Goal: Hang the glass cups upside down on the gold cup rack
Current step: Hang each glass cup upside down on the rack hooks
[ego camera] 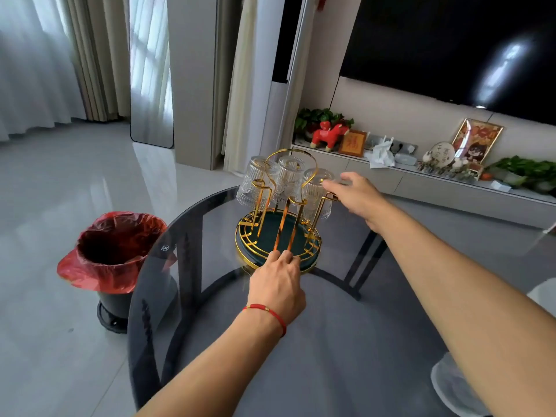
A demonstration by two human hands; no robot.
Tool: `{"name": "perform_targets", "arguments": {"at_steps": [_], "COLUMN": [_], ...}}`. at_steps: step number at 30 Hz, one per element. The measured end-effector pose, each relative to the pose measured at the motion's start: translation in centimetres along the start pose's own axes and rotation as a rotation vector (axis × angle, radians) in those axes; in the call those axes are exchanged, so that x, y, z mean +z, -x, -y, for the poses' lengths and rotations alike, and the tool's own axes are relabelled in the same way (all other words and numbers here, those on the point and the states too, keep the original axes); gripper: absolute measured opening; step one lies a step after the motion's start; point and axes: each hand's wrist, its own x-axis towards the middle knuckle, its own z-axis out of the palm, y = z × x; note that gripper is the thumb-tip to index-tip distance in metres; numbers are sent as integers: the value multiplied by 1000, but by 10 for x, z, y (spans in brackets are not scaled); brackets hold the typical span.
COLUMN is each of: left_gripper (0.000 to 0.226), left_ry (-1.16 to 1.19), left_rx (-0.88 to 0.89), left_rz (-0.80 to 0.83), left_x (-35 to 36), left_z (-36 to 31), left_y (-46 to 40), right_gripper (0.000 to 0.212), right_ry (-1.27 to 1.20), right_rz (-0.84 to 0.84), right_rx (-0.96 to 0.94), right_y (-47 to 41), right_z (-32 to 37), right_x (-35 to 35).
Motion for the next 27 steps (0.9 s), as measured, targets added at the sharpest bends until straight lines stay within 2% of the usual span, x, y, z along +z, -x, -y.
{"name": "perform_targets", "arguments": {"at_steps": [4, 9, 13, 15, 18, 22, 27], "left_gripper": [52, 66, 68, 64, 59, 55, 49], "left_ry": [-30, -45, 221, 317, 390, 417, 467], "left_rx": [19, 46, 46, 93, 174, 189, 174], "left_rz": [20, 67, 60, 72, 112, 184, 271], "left_x": [2, 4, -4, -7, -7, -4, 2], "left_z": [-4, -4, -31, -48, -67, -75, -75], "left_y": [6, 15, 23, 31, 42, 49, 51], "right_gripper": [25, 15, 5, 10, 26, 34, 28], "right_ry": [72, 353, 511, 540, 701, 875, 990], "right_rz": [-164, -281, -390, -459, -519, -397, -340], "right_rx": [-157, -334, -387, -386, -266, -96, -54], "right_y": [69, 164, 220, 236, 250, 258, 265], "right_z": [-36, -99, -140, -149, -146, -138, -141], "right_x": [-29, -52, -64, -71, -81, -78, -71]}}
